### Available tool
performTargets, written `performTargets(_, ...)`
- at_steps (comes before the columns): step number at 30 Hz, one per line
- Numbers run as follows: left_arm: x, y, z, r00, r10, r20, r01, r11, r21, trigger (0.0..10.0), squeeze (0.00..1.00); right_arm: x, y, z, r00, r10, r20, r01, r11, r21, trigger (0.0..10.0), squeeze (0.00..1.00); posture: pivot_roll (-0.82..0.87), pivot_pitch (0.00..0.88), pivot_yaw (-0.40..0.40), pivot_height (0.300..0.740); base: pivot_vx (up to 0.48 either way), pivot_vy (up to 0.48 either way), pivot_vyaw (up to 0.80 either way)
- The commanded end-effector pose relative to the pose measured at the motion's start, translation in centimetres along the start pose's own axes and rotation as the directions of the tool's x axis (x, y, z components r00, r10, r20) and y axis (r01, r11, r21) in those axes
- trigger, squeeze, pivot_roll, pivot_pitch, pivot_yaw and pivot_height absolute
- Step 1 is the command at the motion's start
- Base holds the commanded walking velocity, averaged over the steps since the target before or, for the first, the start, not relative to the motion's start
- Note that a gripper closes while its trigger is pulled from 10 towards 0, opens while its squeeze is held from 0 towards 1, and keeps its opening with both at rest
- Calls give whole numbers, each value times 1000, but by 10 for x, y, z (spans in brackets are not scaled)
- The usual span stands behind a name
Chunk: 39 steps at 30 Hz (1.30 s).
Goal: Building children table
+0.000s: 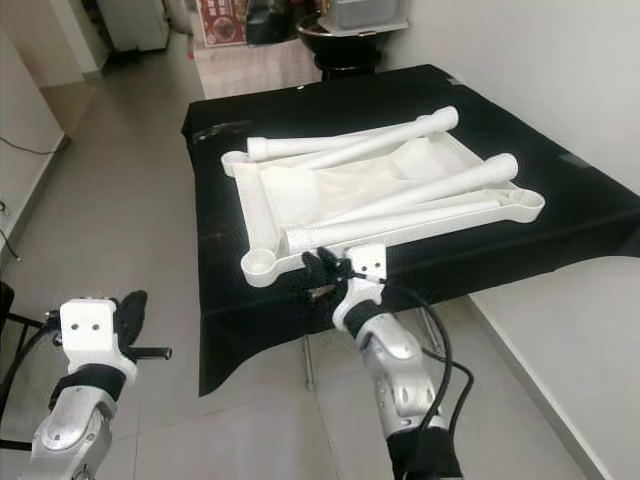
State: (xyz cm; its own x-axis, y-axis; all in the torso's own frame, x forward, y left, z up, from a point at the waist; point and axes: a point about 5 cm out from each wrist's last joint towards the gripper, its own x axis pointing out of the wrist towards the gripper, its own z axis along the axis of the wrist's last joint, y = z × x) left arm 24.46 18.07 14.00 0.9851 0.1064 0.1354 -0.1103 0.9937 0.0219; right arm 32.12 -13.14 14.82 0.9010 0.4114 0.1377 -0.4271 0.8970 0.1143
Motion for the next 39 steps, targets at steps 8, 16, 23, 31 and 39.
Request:
performTargets(8, -7, 1, 1, 999, -19, -41, 21, 999, 47, 10000, 0, 10, 13, 3, 1000, -7, 29, 8, 999, -37, 10000, 1000, -76, 23, 81, 740, 0, 0, 0)
performTargets(16, -4, 4, 0, 997, 15, -74, -16, 1000, -14, 10000, 0, 14, 17, 3, 1000, 4, 29, -2, 997, -80, 10000, 1000, -79, 35, 81, 740, 0, 0, 0)
performTargets(23, -2, 7, -1, 995, 36, -90, -42, 997, -62, 10000, 0, 16, 17, 4, 1000, 10, 28, -7, 995, -97, 10000, 1000, -86, 42, 79, 740, 0, 0, 0)
performTargets(31, -1, 5, 0, 994, 35, -103, -42, 997, -62, 10000, 0, 17, 15, 0, 1000, -15, -10, 13, 991, -132, 10000, 0, -94, 48, 73, 740, 0, 0, 0)
performTargets(39, -4, 3, -2, 993, 16, -117, -23, 998, -53, 10000, 0, 17, 14, -4, 999, -25, -41, 18, 988, -152, 10000, 0, -97, 43, 73, 740, 0, 0, 0)
